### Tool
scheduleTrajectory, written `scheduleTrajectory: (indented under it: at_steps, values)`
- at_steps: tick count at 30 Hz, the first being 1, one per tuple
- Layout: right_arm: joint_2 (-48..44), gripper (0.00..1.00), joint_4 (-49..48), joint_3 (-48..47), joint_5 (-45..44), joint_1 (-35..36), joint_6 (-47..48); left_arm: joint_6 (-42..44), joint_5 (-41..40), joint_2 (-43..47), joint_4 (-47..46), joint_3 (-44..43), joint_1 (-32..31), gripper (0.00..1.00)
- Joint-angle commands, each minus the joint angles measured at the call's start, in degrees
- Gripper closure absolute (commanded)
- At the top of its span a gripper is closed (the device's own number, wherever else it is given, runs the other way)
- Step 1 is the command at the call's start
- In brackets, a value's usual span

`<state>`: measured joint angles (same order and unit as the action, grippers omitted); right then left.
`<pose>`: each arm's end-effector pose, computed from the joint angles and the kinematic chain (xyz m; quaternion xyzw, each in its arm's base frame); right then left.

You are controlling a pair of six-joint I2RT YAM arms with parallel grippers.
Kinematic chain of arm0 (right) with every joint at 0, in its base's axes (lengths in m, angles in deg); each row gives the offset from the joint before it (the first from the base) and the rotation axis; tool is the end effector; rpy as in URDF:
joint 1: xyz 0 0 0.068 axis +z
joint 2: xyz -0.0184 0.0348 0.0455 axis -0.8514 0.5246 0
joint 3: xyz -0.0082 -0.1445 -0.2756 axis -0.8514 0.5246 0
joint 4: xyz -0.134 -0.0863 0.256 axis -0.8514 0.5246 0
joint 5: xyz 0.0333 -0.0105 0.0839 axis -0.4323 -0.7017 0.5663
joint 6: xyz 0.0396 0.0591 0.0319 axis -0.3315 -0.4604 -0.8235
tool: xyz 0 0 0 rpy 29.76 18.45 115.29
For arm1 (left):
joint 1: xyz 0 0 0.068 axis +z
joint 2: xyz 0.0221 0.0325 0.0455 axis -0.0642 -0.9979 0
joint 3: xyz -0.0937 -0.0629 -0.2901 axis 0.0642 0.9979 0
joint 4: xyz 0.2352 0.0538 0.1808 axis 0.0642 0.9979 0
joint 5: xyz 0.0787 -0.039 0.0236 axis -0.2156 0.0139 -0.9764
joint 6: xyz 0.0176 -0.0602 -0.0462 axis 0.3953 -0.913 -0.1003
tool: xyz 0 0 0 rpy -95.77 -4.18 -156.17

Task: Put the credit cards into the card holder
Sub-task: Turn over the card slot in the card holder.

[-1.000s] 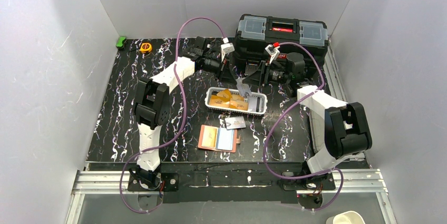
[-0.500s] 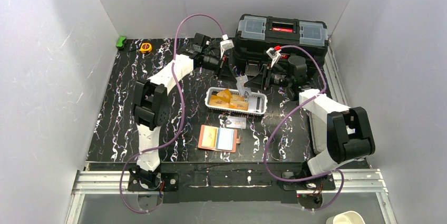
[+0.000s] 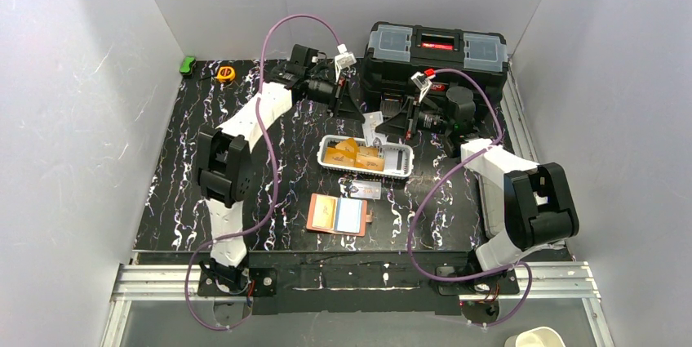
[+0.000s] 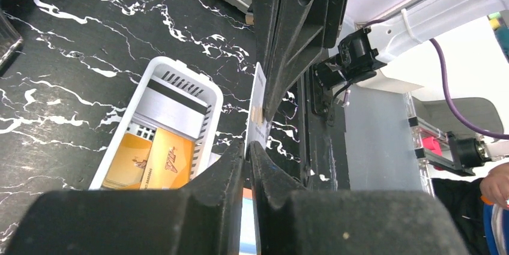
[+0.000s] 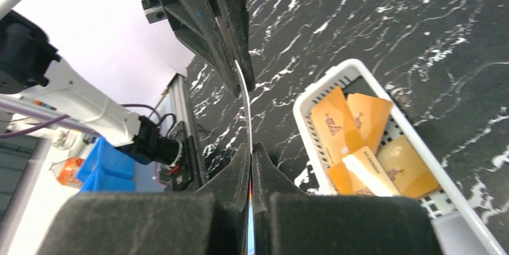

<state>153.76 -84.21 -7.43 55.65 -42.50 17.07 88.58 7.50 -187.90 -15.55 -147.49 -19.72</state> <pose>0.3576 0.1572 0.2705 -0.1794 0.7087 0.5600 0.3898 0.4514 -0.2634 0.3175 0.4291 0.6483 -0.5635 0.2792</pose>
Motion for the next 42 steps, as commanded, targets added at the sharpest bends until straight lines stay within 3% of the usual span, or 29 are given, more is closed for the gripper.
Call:
scheduleTrajectory:
  at_steps: [1, 3, 6, 10, 15, 19, 24, 36, 42]
  values:
    - [-1.4, 0.99, -4.9, 1.4, 3.6, 1.3, -5.5, -0.4, 1.1, 6.9, -0.2, 0.2, 0.2, 0.85]
    - [-3.9, 0.99, -2.0, 2.6, 3.1, 1.4, -5.9, 3.7, -0.3, 9.0, 4.1, 0.6, 0.8, 0.67]
    - [-9.4, 0.99, 9.0, 4.0, 0.9, 3.2, -3.0, 14.4, -2.4, 12.9, 15.6, 2.5, 1.9, 0.56]
    - [-14.6, 0.99, 24.6, 6.7, -6.0, 8.9, 1.8, 40.8, -10.8, 18.0, 34.0, 10.6, 1.9, 0.52]
    - [-19.6, 0.99, 28.8, 14.6, -11.2, 15.6, -1.5, 56.5, -21.7, 28.1, 34.4, 30.2, -0.7, 0.53]
    - [-21.1, 0.99, 30.4, 18.8, -12.3, 18.5, -4.9, 60.5, -29.1, 34.9, 28.6, 41.1, -3.6, 0.53]
    - [-18.6, 0.99, 31.5, 20.3, -13.7, 21.4, -7.8, 59.8, -32.0, 34.2, 21.9, 45.1, -4.0, 0.57]
    - [-10.6, 0.99, 38.2, 16.2, -19.8, 23.8, -7.7, 69.7, -35.4, 26.7, 18.6, 45.4, -4.0, 0.61]
    - [-8.7, 0.99, 37.6, 15.3, -19.6, 23.8, -7.4, 69.9, -35.5, 24.2, 17.7, 44.7, -4.0, 0.62]
